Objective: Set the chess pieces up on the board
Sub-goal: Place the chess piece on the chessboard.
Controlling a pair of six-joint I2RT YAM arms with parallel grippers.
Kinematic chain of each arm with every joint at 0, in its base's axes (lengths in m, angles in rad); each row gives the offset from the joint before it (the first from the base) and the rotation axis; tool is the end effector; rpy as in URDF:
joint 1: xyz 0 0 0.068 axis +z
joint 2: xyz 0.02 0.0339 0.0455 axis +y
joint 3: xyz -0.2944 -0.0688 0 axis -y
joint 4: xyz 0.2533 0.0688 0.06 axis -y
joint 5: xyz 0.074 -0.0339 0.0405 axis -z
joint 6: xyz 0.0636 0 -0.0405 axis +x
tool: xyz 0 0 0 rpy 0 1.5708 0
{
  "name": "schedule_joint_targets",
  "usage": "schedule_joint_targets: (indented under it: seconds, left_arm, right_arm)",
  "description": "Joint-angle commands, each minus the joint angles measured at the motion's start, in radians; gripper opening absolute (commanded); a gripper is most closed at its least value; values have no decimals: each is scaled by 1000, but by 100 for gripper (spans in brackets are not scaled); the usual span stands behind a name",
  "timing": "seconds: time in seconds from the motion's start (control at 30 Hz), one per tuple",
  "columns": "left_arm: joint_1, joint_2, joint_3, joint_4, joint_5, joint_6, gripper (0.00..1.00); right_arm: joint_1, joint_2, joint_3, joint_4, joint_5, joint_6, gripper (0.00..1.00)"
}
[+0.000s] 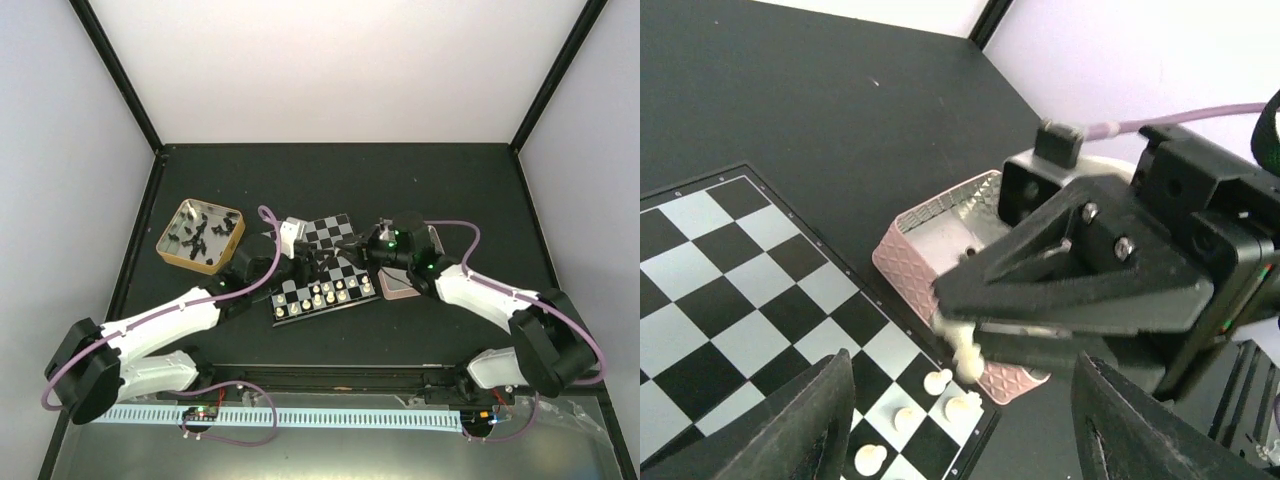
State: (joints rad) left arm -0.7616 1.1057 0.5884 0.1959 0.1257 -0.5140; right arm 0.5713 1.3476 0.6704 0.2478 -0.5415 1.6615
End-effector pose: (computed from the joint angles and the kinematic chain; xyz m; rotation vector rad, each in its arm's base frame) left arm 0.1884 -0.1906 0.2602 0.3390 1.9853 -0.9655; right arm 0.2402 0.1934 0.2351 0.9174 2.3741 1.7506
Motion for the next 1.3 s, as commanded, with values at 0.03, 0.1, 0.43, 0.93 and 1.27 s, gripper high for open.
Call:
schedule_joint_targets:
  seconds: [0.03,0.1,0.43,0.93,1.27]
  left_arm:
    - [-6,24,-5,116,12,-59,56]
    - [-5,33,-5,115,-1,-73,52]
    - [-5,43,-21,63,-58,-101,48]
    - [-5,44,-25,52,-51,-94,26]
    - [-5,40,-32,46,-60,-83,22]
  right_arm:
    - [58,68,39,165,-67,190,10]
    - [70,85,49,184,-76,204,10]
    - [73,103,57,225,-72,221,10]
    - [73,108,44,260,-81,227,10]
    - [75,105,34,272,-72,227,9]
